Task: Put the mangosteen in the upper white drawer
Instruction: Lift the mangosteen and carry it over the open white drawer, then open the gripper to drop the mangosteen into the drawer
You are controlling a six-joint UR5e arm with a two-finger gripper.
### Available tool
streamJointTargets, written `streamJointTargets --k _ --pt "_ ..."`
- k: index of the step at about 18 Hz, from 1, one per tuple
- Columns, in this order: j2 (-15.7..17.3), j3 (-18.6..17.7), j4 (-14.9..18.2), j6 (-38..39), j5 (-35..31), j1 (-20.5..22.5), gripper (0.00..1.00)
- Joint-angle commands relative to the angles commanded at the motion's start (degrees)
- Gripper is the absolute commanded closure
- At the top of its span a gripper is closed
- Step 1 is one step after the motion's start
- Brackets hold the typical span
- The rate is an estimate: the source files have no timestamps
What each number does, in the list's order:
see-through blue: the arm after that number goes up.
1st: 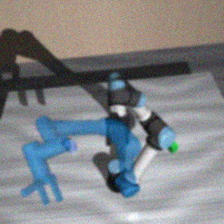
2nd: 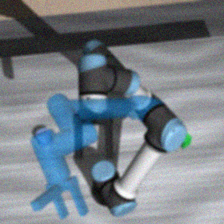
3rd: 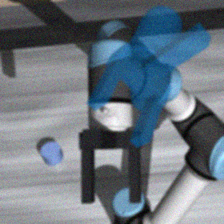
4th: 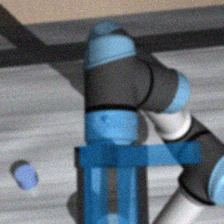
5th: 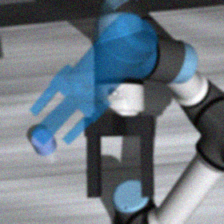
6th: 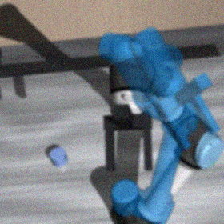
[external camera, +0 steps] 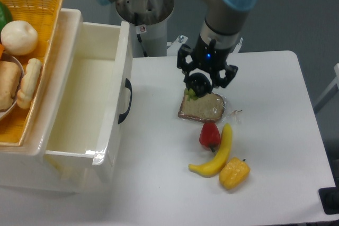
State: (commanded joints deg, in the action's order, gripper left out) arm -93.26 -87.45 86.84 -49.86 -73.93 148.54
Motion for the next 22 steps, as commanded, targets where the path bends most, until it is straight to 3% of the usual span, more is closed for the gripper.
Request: streamJointTargets --k 7,15,22 --pt "5.5 -0.6 0.1 11.9 3.7 -8.5 0.73" --pt "5.5 -0.7 0.0 14.8 3.9 -16.4 0.69" --pt "4.3 -1.8 -0.2 14.7 3.6 -17.7 0.62"
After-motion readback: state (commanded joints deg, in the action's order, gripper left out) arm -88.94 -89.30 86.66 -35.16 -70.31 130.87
